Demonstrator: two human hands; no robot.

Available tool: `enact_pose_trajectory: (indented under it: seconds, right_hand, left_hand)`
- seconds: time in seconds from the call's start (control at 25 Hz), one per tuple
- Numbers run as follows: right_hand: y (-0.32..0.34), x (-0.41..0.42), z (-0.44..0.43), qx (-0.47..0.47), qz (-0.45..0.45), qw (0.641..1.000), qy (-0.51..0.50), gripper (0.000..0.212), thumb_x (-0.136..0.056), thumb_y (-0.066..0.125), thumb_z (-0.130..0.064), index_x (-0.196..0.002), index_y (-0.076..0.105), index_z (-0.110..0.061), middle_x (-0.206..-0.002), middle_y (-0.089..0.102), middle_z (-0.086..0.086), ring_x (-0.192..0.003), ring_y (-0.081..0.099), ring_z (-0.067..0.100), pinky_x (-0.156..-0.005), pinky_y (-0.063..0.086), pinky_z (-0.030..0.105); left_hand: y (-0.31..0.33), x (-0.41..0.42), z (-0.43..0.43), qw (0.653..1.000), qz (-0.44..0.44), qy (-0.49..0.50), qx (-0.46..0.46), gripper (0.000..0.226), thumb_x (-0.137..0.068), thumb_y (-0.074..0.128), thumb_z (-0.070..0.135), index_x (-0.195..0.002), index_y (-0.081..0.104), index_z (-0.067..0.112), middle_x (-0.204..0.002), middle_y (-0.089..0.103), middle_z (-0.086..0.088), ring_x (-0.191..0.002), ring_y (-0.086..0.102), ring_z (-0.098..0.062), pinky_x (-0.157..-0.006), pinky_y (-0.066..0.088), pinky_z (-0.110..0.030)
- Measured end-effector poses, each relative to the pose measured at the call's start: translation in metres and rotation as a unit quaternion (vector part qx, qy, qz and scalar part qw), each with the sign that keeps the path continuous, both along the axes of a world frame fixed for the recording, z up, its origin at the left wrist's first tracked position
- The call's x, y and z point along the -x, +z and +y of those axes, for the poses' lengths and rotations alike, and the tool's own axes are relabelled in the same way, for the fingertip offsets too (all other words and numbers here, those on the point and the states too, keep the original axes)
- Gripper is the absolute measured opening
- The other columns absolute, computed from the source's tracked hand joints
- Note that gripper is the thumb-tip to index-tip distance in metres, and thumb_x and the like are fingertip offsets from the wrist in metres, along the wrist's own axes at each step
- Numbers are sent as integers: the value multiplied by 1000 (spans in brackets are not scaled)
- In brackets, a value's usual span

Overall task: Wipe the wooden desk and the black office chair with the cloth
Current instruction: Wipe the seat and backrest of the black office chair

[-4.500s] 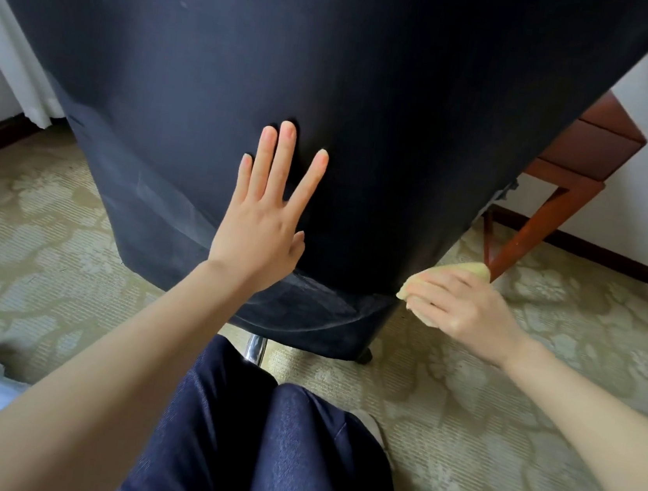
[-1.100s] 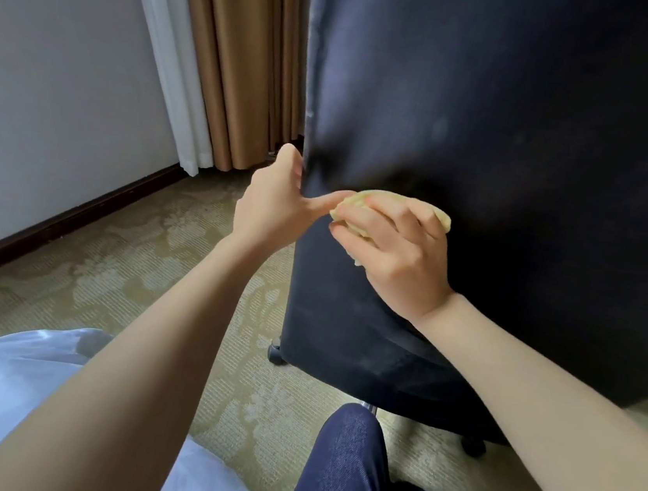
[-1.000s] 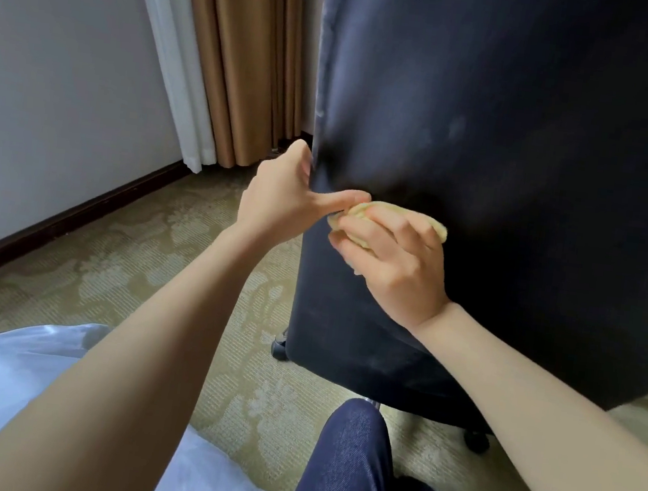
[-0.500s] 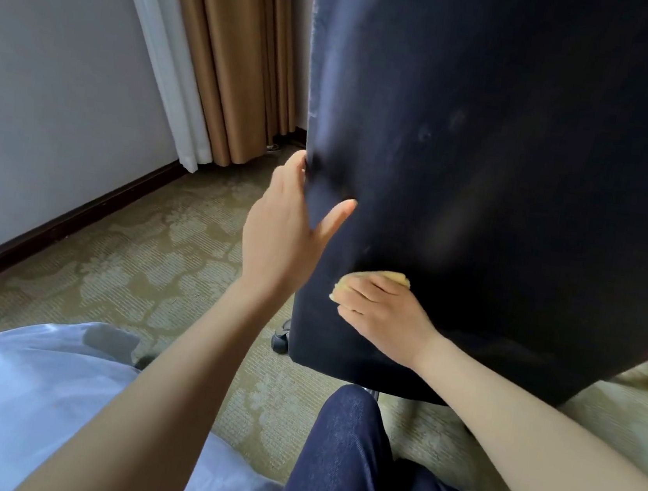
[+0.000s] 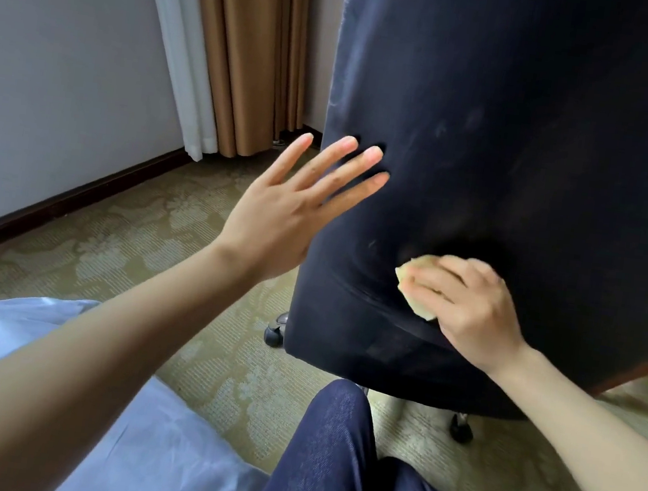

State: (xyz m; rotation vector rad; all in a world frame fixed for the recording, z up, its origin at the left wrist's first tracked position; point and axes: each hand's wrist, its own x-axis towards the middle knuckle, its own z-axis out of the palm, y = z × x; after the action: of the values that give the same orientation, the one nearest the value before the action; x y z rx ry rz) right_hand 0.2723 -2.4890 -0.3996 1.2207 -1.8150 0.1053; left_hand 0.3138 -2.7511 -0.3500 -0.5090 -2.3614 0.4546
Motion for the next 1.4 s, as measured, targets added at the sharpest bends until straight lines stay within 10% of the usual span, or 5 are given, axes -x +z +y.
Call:
enact_pose_trajectory:
  seconds: [0.32,0.72,0.88,1.12,1.4]
  right_hand:
    - [22,19,-121,9,62,996,57,16,-80,68,-2,-71,73,-14,-77,70,1,-72,67,20,-70,53,28]
    - [-66,17,-66,-365,-29,928,-65,16,-70,68,-10,-63,68,-25,-75,64,-9,-79,63,14,-78,51,26]
    - [-65,4,-17,-474,-63,869,-126,6,-62,75,-23,-64,71,-27,-76,64,-9,-83,64,12,-78,52,24]
    - [-16,12,7,-400,-5,915,-54,20,-75,60,2,-74,73,-12,-86,68,-1,-84,66,18,-74,49,26]
    - [-2,39,-112,-306,-11,945,-116,33,-84,45,-3,-90,73,-19,-99,70,-1,-97,64,19,-85,45,25]
  left_hand:
    - [11,-6,-9,999,-35,13,-16,78,-78,28,-3,-151,14,22,-159,13,0,-146,13,-23,-116,8,-46]
    - [3,7,-12,979,-120,131,-98,87,-79,39,1,-151,-8,17,-159,-11,-6,-147,-3,-23,-117,1,-41]
    - [-6,19,16,926,-180,114,-311,93,-88,58,20,-150,-10,14,-158,-19,-5,-147,-6,-24,-117,5,-42]
    - [-1,28,47,710,-236,-65,-661,99,-90,58,45,-149,-15,15,-155,-28,3,-143,-21,-22,-109,-3,-26]
    - [3,29,14,765,-293,-49,-571,87,-94,54,36,-150,-10,16,-156,-24,3,-146,-6,-18,-115,7,-25]
